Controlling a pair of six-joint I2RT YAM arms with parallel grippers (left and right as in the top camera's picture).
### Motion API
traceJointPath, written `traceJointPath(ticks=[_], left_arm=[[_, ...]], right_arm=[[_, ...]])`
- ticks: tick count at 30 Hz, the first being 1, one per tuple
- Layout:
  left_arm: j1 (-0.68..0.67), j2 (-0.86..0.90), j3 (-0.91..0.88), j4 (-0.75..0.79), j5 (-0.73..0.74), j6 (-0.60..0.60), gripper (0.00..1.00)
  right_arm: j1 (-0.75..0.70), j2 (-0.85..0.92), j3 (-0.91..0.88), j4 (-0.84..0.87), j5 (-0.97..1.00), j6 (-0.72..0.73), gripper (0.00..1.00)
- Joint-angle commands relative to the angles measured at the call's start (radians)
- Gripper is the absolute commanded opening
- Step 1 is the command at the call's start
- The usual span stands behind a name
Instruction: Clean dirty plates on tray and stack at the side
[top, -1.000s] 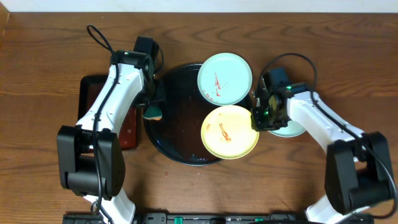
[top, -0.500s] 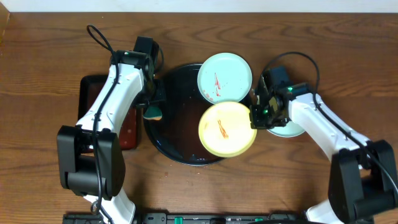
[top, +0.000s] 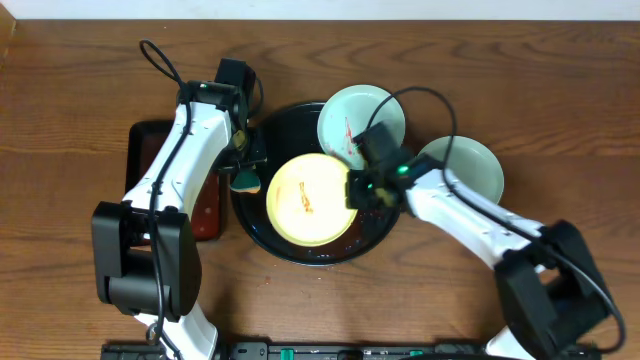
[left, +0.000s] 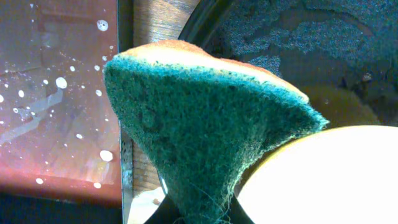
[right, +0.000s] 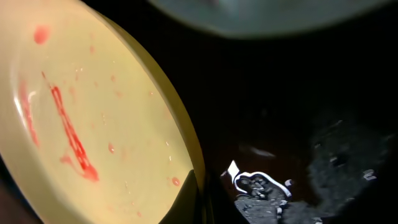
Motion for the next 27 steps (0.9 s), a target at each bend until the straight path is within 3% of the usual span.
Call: traceJointPath(ticks=[1, 6, 9, 11, 12, 14, 19, 27], left_arm=[[0.002, -0.021, 0.014, -0.003, -0.005, 0.009, 0.08], [0.002, -0.021, 0.014, -0.003, -0.005, 0.009, 0.07], [0.002, -0.021, 0.014, -0.003, -0.005, 0.009, 0.07], [0.002, -0.021, 0.014, -0.003, -0.005, 0.009, 0.08], [0.002, -0.021, 0.014, -0.003, -0.005, 0.009, 0.08], [0.002, -0.021, 0.014, -0.003, -0.004, 0.009, 0.07], [-0.001, -0.021, 0.012, -0.01, 0.103, 0.064, 0.07], [-0.001, -0.021, -0.035, -0.01, 0.149, 0.074, 0.08]], right_arm=[[0.038, 0.042, -0.001, 0.001, 0.052, 0.133, 0.01], [0.052, 0.071, -0.001, -0.005, 0.051, 0.141, 0.03], [0.042, 0.071, 0.0, 0.0, 0.051, 0.102, 0.36], [0.032, 0.071, 0.0, 0.001, 0.051, 0.06, 0.48], [0.027, 0.071, 0.0, 0.0, 0.051, 0.042, 0.49], [0.015, 0.071, 0.0, 0.0, 0.047, 0.003, 0.45], [-0.006, 0.072, -0.001, 0.019, 0.047, -0.067, 0.22], [-0.006, 0.108, -0.001, 0.055, 0.031, -0.076, 0.11]])
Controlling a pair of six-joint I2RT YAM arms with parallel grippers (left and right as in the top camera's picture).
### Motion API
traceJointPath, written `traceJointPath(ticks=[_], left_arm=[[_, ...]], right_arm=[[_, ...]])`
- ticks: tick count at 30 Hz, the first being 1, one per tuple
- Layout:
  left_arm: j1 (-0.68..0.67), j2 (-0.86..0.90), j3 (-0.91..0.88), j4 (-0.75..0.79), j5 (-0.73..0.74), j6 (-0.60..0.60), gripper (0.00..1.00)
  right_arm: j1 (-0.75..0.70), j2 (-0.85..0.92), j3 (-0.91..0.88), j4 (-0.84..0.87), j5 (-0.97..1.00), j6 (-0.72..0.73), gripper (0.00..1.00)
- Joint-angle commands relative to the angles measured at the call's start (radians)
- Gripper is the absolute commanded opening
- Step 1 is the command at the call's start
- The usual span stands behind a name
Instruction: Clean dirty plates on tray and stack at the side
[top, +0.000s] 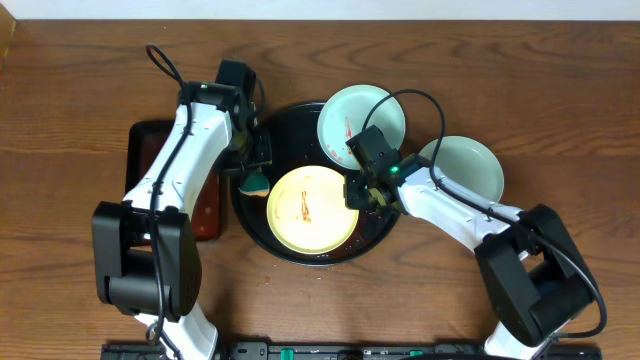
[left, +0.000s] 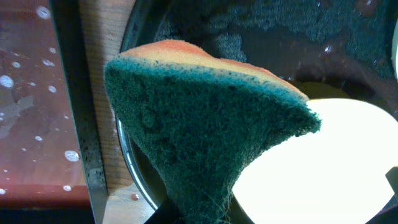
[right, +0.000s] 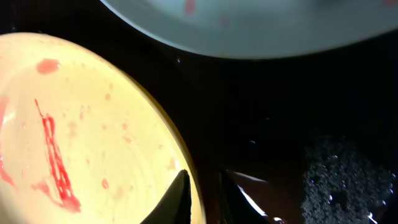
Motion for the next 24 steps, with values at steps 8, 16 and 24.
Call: traceJointPath(ticks=[8, 16, 24], left_arm=[[-0.02, -0.021, -0.038, -0.007, 0.036, 0.04, 0.07], [-0.131, -0.021, -0.101, 0.037, 0.058, 0.074, 0.07], [-0.207, -0.007, -0.238, 0.205, 0.051, 0.05, 0.07]], right_arm=[[-0.003, 0.06, -0.001, 0.006, -0.027, -0.024, 0.01], [-0.003, 0.06, -0.001, 0.007, -0.027, -0.024, 0.01], [-0.003, 0.06, -0.001, 0.007, -0.027, -0.024, 0.01]])
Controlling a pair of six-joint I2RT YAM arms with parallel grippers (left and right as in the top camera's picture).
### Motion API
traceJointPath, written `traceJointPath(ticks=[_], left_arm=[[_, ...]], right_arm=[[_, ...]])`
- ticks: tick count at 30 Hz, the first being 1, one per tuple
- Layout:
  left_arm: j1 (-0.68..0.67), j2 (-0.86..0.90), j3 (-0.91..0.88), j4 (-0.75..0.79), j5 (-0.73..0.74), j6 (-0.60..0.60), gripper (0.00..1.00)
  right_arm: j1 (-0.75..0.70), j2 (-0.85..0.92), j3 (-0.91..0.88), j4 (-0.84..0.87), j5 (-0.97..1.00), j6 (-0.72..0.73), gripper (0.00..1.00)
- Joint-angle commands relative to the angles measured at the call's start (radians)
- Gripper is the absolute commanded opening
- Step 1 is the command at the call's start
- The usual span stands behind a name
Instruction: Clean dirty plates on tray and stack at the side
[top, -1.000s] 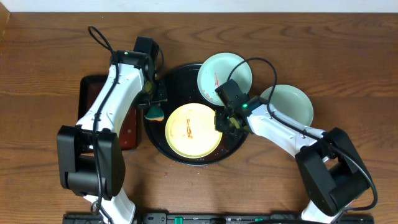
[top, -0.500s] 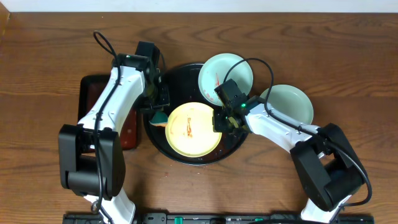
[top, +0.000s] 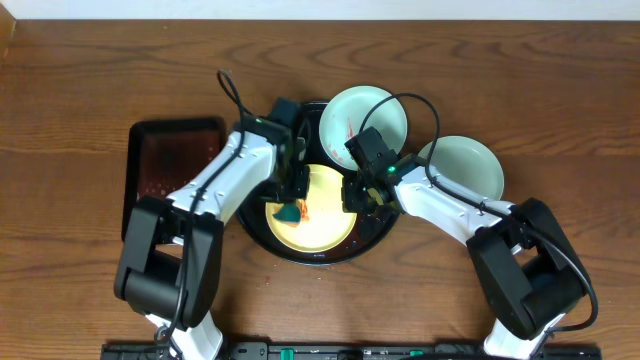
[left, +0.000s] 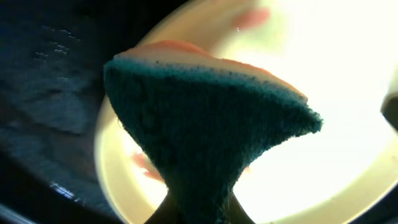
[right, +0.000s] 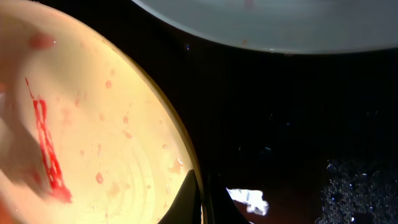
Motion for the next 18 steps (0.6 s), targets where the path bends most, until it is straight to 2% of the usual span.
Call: traceJointPath(ticks=[1, 10, 18], left_arm=[[0.0, -0.005, -0.035, 0.047, -0.003, -0.006, 0.07], [-0.011, 0.013, -0.055, 0.096, 0.0, -0.005, 0.08], [-0.081, 0.013, -0.055, 0.099, 0.052, -0.004, 0.08]], right_arm=[[-0.002, 0.025, -0.002, 0.0, 0.022, -0.012, 0.01], [-0.002, 0.025, -0.002, 0.0, 0.022, -0.012, 0.01], [-0.002, 0.025, -0.002, 0.0, 0.022, -0.012, 0.01]])
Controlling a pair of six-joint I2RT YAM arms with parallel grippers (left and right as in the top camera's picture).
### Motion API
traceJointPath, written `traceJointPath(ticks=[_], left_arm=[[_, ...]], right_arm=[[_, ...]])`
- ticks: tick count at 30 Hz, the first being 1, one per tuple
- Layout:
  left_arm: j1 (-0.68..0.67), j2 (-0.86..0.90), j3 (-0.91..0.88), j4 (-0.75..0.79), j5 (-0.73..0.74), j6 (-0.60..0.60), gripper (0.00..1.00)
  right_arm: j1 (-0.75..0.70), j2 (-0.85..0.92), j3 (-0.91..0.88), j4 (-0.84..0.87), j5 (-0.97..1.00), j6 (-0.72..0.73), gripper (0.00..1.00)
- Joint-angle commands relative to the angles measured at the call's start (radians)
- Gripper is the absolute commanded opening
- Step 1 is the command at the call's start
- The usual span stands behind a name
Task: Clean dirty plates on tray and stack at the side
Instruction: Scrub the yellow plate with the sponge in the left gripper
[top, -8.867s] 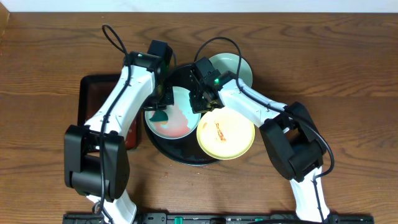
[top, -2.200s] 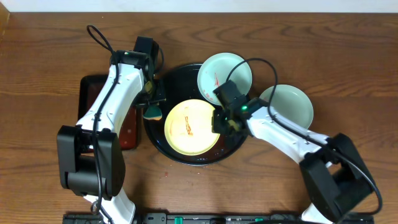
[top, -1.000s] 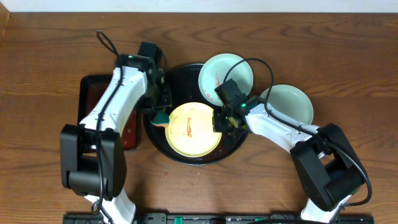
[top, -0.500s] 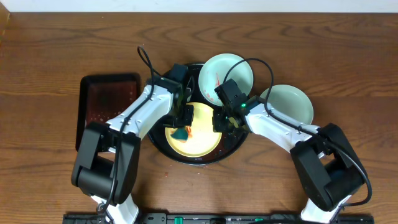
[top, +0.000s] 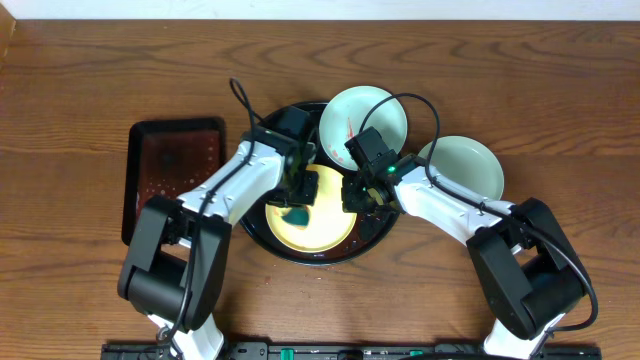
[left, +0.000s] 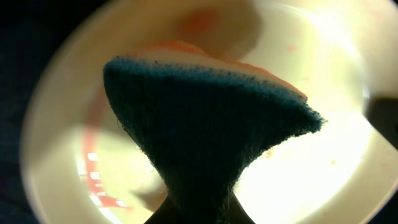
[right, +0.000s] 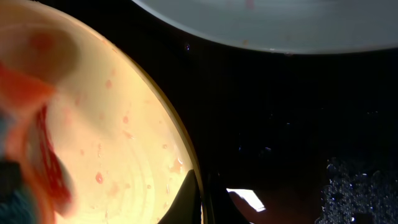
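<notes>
A yellow plate (top: 325, 222) streaked with red (right: 99, 178) lies in the round black tray (top: 262, 240). My left gripper (top: 298, 200) is shut on a green-and-orange sponge (left: 211, 134), held down over the plate's middle. My right gripper (right: 200, 202) is shut on the plate's right rim (right: 189, 163), one finger inside and one outside. A pale green plate (top: 362, 112) with red marks leans at the tray's back right. A second pale green plate (top: 470, 165) sits on the table to the right.
A dark rectangular tray (top: 172, 170) speckled with droplets lies on the wooden table left of the round tray. Cables loop over both arms above the round tray.
The sponge in my left gripper has shifted a little further over the yellow plate's middle, onto the red streak. My right gripper holds the rim as before.
At first the left gripper held the sponge at the round tray's left edge while the right gripper held the tilted yellow plate's rim. The plate then lay flatter in the tray. The sponge then came over the plate, and now covers its red streak.
</notes>
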Motion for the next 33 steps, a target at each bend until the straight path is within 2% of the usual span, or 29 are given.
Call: traceJointPath(ticks=[1, 4, 10, 13, 17, 19, 22, 24, 29, 33], left_arm=[[-0.036, 0.013, -0.007, 0.012, 0.027, -0.005, 0.07], [-0.039, 0.013, -0.007, 0.061, -0.009, -0.007, 0.08], [-0.038, 0.013, -0.007, 0.109, -0.33, -0.158, 0.08], [-0.038, 0.013, -0.009, 0.098, -0.401, -0.204, 0.08], [-0.041, 0.013, -0.013, 0.032, -0.334, -0.231, 0.08], [-0.041, 0.013, -0.014, 0.004, -0.208, -0.187, 0.08], [-0.041, 0.013, -0.022, -0.001, 0.022, -0.059, 0.07], [-0.041, 0.013, -0.023, 0.001, 0.117, -0.004, 0.07], [-0.033, 0.013, -0.023, 0.071, 0.071, -0.003, 0.07], [-0.018, 0.013, -0.023, 0.139, -0.143, -0.103, 0.07]], right_arm=[[-0.002, 0.025, -0.002, -0.001, 0.022, -0.012, 0.01], [-0.002, 0.025, -0.002, -0.001, 0.022, -0.012, 0.01], [-0.002, 0.025, -0.002, -0.004, 0.022, -0.012, 0.01], [-0.002, 0.025, -0.002, -0.004, 0.022, -0.012, 0.01], [-0.002, 0.025, -0.002, -0.004, 0.022, -0.012, 0.01], [-0.002, 0.025, -0.002, -0.004, 0.022, -0.012, 0.01], [-0.002, 0.025, -0.002, -0.004, 0.022, -0.012, 0.01], [-0.002, 0.025, -0.002, -0.004, 0.022, -0.012, 0.01], [-0.002, 0.025, -0.002, -0.004, 0.022, -0.012, 0.01], [-0.002, 0.025, -0.002, -0.004, 0.022, -0.012, 0.01]])
